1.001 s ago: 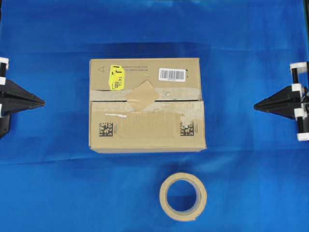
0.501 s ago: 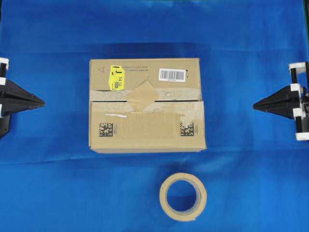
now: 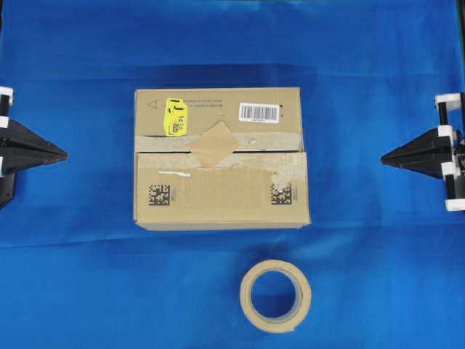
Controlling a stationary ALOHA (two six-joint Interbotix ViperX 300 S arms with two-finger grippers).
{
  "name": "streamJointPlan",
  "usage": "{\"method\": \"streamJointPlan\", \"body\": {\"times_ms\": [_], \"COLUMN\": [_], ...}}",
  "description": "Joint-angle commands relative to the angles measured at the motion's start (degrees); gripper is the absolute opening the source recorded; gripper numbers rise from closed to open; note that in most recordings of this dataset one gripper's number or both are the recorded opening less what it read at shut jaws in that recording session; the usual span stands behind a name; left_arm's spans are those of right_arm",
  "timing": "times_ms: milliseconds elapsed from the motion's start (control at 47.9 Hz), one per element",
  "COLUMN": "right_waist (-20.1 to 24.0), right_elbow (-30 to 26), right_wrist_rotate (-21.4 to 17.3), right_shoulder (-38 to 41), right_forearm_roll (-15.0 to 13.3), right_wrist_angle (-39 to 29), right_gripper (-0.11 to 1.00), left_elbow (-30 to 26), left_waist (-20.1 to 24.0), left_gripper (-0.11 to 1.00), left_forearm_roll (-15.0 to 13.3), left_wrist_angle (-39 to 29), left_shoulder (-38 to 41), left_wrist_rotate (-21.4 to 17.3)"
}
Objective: Apply tape along the seams of the closed cardboard box to seal it securely.
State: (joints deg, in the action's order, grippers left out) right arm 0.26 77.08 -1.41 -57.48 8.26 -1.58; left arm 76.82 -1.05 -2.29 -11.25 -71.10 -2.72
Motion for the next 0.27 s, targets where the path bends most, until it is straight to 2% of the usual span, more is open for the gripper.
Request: {"method": "streamJointPlan", "body": {"times_ms": [0, 250], "right_waist": [-0.1, -0.2], "right_elbow": [-1.1, -1.1], "right_wrist_rotate": [-0.1, -0.1], "right_shoulder": [0.2, 0.2], "right_forearm_roll": [-0.1, -0.1], "right_wrist_angle": [0.4, 0.4], "right_gripper": [0.00, 0.00], "left_elbow": [-0.7, -0.7], "left_waist": [0.1, 0.1], "left_gripper": [0.00, 0.00], "left_forearm_roll": [0.1, 0.0], "left_wrist_angle": [0.5, 0.7], "left_shoulder": [0.7, 0.8], "left_wrist_rotate": [0.0, 0.0]}}
